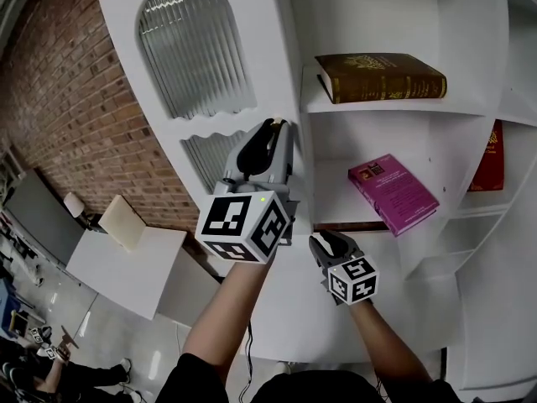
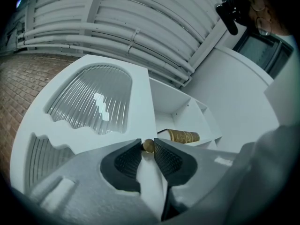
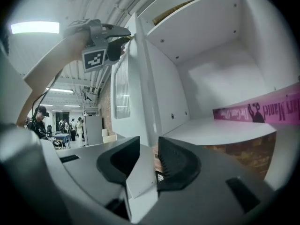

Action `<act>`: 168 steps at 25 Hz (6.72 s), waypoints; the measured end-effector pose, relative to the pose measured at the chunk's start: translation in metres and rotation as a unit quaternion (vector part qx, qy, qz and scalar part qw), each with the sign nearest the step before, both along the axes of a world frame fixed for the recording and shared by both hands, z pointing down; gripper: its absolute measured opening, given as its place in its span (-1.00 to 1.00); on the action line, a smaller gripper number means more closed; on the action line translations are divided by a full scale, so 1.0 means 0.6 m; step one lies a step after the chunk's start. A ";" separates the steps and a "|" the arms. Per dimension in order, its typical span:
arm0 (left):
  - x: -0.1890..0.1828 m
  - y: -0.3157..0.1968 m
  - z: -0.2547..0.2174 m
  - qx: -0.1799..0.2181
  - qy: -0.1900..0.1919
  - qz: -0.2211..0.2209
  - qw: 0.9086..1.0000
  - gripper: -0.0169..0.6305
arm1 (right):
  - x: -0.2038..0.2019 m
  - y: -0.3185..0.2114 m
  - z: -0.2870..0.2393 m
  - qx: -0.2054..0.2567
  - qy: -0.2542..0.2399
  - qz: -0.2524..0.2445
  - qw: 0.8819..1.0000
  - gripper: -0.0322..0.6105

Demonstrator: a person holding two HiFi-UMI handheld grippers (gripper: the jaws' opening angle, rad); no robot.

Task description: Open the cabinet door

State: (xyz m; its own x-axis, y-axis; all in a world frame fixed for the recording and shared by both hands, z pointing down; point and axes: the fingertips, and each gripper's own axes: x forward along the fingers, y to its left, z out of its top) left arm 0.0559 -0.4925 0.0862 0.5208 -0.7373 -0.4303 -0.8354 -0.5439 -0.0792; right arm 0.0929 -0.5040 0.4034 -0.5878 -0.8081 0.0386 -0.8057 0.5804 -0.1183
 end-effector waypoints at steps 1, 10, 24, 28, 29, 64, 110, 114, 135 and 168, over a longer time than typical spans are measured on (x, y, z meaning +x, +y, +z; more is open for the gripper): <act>-0.001 0.000 0.000 -0.001 0.000 -0.001 1.000 -0.67 | -0.004 -0.005 0.002 0.000 0.002 -0.004 1.000 -0.57; 0.000 0.000 0.001 -0.011 0.003 -0.002 1.000 -0.67 | -0.021 -0.031 0.020 -0.006 0.021 -0.026 0.999 -0.58; -0.004 0.006 0.000 -0.019 0.012 0.001 1.000 -0.67 | -0.033 -0.027 0.010 0.010 0.067 -0.060 0.996 -0.58; -0.006 0.010 0.001 -0.021 0.010 0.001 1.000 -0.67 | -0.035 -0.022 0.010 0.007 0.059 -0.061 0.996 -0.59; -0.006 0.011 0.001 -0.021 0.007 0.001 1.000 -0.67 | -0.035 -0.020 0.010 0.006 0.059 -0.059 0.996 -0.59; -0.096 0.171 0.004 -0.024 -0.002 0.054 0.998 -0.70 | -0.111 0.154 0.012 -0.005 0.079 0.009 0.997 -0.68; -0.410 0.321 0.004 -0.060 0.038 0.230 0.971 -0.68 | -0.419 0.351 0.005 -0.009 0.068 0.148 0.987 -0.70; -0.430 0.321 0.004 -0.059 0.045 0.238 0.968 -0.67 | -0.441 0.353 0.004 -0.002 0.064 0.145 0.987 -0.69; -0.510 0.314 0.002 -0.052 0.043 0.267 0.961 -0.67 | -0.528 0.348 0.000 0.004 0.065 0.144 0.987 -0.67; -0.564 0.303 0.012 -0.084 0.088 0.273 0.954 -0.64 | -0.571 0.353 -0.001 0.000 0.061 0.106 0.993 -0.63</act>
State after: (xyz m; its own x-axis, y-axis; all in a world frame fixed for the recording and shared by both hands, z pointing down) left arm -0.2827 -0.3108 0.0935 0.7777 -0.4432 -0.4458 -0.4161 -0.8945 0.1634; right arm -0.2499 -0.2924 0.4028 -0.3962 -0.9128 0.0996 -0.9177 0.3970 -0.0122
